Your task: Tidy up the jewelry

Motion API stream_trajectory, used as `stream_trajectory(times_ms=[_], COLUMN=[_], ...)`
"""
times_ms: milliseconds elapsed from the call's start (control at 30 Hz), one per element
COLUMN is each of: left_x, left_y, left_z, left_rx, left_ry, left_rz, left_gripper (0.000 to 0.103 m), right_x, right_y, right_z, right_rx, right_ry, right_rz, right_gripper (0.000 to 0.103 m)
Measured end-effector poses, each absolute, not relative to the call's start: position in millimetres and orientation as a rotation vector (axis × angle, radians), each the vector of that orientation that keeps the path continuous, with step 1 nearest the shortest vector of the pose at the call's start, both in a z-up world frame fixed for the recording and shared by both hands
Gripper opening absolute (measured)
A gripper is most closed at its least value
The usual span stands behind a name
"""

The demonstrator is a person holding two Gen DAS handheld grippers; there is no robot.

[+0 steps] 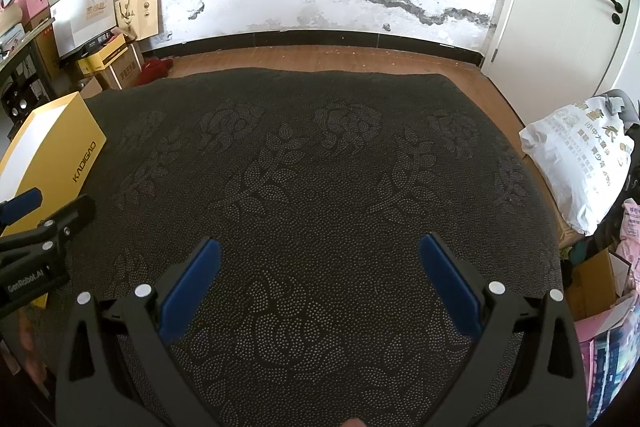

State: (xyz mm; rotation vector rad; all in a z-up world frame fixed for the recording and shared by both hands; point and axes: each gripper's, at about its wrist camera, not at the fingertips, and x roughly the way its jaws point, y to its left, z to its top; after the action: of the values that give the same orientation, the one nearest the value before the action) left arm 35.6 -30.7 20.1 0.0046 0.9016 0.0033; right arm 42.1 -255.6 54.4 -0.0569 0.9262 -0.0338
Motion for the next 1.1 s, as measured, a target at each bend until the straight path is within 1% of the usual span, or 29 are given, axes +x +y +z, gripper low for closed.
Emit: stream_trajectory(times_ms=[1100], left_x=[36.8], left_y=[-26.5], left_z=[21.3], left_rx=[0.003], left_ry=[0.899], left_rz=[-0.005], left_gripper=[0.097], right_x=[43.2], right_y=[-253.7], right_z=[54.4], right_rx=[-0.061], right_ry=[0.929], right_rz=[-0.025], right_gripper=[0.096])
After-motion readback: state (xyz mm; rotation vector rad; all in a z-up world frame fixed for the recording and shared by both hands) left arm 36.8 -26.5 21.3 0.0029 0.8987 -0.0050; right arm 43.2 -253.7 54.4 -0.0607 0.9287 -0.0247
